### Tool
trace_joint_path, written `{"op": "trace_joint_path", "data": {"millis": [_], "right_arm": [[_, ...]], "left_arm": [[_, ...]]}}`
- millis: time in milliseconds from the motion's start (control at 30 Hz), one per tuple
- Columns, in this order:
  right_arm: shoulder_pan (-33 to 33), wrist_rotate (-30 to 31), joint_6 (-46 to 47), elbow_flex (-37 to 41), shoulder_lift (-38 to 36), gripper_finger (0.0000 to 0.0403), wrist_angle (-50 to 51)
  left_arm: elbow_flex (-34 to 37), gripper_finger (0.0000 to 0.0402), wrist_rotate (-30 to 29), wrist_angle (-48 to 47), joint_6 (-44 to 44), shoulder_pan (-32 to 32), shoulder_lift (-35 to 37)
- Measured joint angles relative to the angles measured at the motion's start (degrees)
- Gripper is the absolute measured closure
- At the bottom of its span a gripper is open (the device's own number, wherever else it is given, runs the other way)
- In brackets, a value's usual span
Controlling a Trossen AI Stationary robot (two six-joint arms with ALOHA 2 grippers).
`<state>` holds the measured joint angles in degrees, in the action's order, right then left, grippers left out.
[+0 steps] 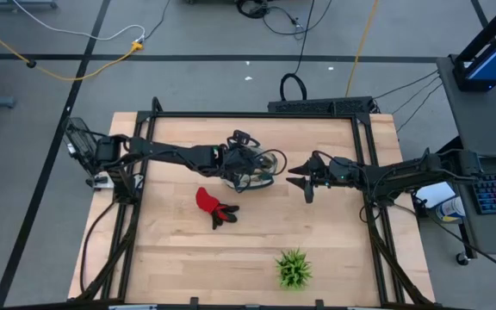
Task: Pick & Place Garden tools in Gardening bag
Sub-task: Put the blue fruit pruner into the gardening bag
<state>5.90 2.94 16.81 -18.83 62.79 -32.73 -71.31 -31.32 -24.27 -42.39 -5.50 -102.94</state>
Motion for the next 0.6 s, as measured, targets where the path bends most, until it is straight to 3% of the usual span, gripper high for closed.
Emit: {"op": "trace_joint_path", "data": {"millis": [467,600], "right_arm": [[0.0,0.0,-0.2,0.0,0.0,0.0245,0.0],[0.0,0.0,-0.1,0.0,0.0,0.0245,0.0]], "left_arm": [[0.1,0.0265,-0.3,-0.2,0.5,0.8,0.0],[0.1,0.0262,-6.6,0.6,-0.6,2.6,-0.1]]}}
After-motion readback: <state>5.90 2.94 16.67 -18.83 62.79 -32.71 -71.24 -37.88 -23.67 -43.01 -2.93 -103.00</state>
